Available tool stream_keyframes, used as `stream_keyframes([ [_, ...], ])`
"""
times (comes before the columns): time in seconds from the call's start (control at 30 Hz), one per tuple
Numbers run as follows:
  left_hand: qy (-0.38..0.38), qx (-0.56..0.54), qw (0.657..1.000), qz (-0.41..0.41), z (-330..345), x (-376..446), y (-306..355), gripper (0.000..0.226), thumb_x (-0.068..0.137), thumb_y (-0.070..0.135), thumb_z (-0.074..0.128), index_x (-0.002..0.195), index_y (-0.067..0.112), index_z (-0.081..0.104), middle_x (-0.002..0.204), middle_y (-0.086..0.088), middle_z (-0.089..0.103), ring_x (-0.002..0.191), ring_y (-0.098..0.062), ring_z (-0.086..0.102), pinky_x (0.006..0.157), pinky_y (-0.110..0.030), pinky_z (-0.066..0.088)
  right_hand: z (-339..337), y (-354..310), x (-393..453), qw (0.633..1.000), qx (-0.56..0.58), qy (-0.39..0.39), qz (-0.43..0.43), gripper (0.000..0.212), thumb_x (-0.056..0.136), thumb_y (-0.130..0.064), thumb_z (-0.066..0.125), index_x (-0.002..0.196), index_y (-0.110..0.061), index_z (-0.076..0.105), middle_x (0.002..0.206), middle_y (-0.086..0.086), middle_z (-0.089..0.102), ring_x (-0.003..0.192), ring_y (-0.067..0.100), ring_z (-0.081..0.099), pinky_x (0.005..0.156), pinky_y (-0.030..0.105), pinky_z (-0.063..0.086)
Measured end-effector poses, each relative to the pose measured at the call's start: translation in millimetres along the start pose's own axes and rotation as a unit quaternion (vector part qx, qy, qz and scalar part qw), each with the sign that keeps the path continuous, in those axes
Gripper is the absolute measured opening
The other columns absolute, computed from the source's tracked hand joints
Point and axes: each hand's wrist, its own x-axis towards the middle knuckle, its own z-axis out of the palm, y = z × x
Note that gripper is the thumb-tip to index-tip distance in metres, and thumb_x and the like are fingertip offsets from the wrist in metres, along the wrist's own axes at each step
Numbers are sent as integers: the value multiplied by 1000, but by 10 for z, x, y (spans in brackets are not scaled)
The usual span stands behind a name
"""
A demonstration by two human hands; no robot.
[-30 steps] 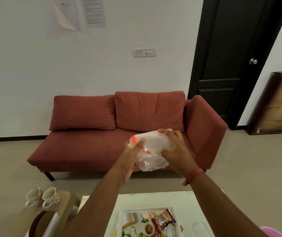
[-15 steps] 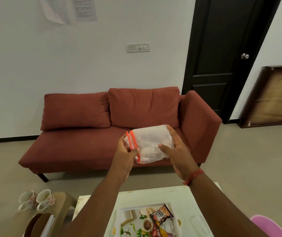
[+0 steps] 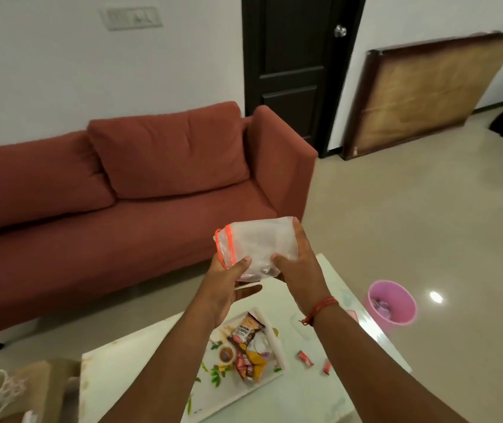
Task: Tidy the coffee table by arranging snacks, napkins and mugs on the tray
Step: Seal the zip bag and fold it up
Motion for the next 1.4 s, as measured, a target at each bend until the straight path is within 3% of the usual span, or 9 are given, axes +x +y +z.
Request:
stream_keyframes([
  [0.2,31,32,999,-15,917,463,-619,42,93,12,66,131,24,54,120,-8,69,102,-29,70,75,-41,62,-975,512,197,993,76,70,63,82,91,-5,61,149,-48,23,137,5,51,111,22,65,83,44,61],
  [0.33,60,53,996,-47,1726,830,-1095,40,93,12,67,128,29,55,117,0,69,103,-25,69,78,-39,62,-1887,902,412,985,104,84,107,68,97,-12,57,149,-46,30,134,1,54,112,18,65,87,40,60],
  [0.47,72,48,991,-107,2556,1243,-1667,29,94,7,63,117,25,59,111,-5,70,88,-22,68,70,-32,59,-2889,1374,651,981,104,57,157,51,101,-12,51,131,-53,53,141,-6,55,119,14,61,92,43,57],
  [0.6,86,40,978,-185,3192,1639,-2383,30,95,7,63,122,17,59,105,-9,69,81,-23,65,71,-35,57,-3780,1877,797,969,118,33,214,48,101,-9,51,136,-43,55,137,-5,57,120,15,61,91,42,58],
  [0.7,79,49,969,-227,3470,1888,-2866,37,94,10,64,130,17,58,114,-12,69,90,-27,67,73,-37,58,-4222,2237,902,959,126,-26,251,41,100,-11,54,133,-36,60,129,-14,57,109,6,63,92,40,57],
  [0.8,68,65,960,-265,3668,2147,-3265,40,94,14,66,132,20,56,122,-13,67,96,-28,68,73,-36,59,-4486,2688,1009,944,143,-49,292,37,98,-15,60,129,-33,64,140,-6,53,120,20,60,94,46,56],
  [0.93,53,75,950,-299,3868,2544,-3770,42,96,16,63,136,22,52,128,-13,63,105,-31,67,70,-34,60,-4697,3357,1212,922,198,42,330,29,95,-2,59,118,-17,71,130,11,61,113,33,65,91,47,57],
  [1.17,64,135,932,-331,3965,3175,-4438,61,97,43,57,150,27,31,135,-10,55,115,-28,61,85,-47,60,-4984,4423,1717,897,195,162,362,31,91,9,52,113,-8,68,126,11,59,107,36,66,86,42,60],
  [1.4,52,148,944,-289,3760,3430,-4866,46,100,21,57,143,15,42,136,-13,57,111,-28,66,91,-42,58,-5238,5543,2238,857,154,289,397,29,92,8,47,98,-14,65,124,19,58,87,27,67,78,37,60],
])
